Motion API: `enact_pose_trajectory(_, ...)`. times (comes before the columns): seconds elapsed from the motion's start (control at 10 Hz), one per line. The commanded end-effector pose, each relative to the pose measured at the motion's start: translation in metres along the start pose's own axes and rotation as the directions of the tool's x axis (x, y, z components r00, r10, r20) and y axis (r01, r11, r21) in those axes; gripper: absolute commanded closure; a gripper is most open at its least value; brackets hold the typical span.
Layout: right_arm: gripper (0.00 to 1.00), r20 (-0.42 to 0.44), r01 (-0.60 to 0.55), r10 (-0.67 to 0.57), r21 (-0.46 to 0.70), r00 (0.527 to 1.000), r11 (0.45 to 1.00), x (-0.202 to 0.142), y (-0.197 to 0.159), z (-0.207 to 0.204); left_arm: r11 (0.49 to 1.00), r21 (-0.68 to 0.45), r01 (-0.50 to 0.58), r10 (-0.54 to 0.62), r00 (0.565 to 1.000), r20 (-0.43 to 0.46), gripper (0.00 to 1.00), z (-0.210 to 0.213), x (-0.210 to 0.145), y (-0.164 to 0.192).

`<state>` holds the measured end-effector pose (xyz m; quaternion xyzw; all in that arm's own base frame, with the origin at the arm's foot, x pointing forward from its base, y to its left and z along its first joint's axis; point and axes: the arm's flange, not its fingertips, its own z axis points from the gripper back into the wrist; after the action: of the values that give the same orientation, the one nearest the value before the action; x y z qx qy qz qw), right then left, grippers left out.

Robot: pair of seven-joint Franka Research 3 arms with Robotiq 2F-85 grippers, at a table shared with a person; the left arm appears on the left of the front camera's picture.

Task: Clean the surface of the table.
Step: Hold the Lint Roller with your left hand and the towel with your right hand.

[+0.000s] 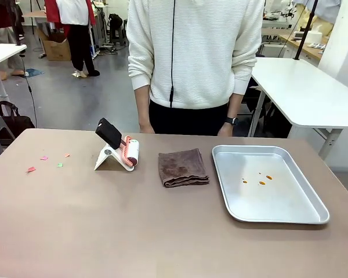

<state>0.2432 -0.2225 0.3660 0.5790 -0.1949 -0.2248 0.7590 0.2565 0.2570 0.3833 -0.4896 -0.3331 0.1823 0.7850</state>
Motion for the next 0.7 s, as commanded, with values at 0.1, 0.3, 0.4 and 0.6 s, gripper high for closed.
enact_pose_trajectory(0.1, 0.0, -0.01, -0.037, 0.037, -0.002, 0.999, 0.999, -0.002, 0.014, 0.002, 1.0, 0.005, 0.025, -0.025, 0.999, -0.04, 0.0, -0.001, 0.001, -0.015)
enact_pose_trajectory(0.3, 0.0, -0.01, -0.037, 0.037, -0.002, 0.999, 0.999, -0.002, 0.014, 0.002, 1.0, 0.005, 0.025, -0.025, 0.999, -0.04, 0.0, -0.001, 0.001, -0.015)
enact_pose_trajectory(0.4, 0.0, -0.01, -0.037, 0.037, -0.002, 0.999, 0.999, -0.002, 0.014, 0.002, 1.0, 0.005, 0.025, -0.025, 0.999, -0.04, 0.0, -0.001, 0.001, -0.015)
enact_pose_trajectory(0.6, 0.0, -0.004, -0.062, 0.062, -0.051, 0.998, 0.997, -0.005, 0.021, -0.009, 0.998, 0.036, 0.054, -0.052, 0.997, -0.057, 0.0, -0.009, 0.005, -0.029)
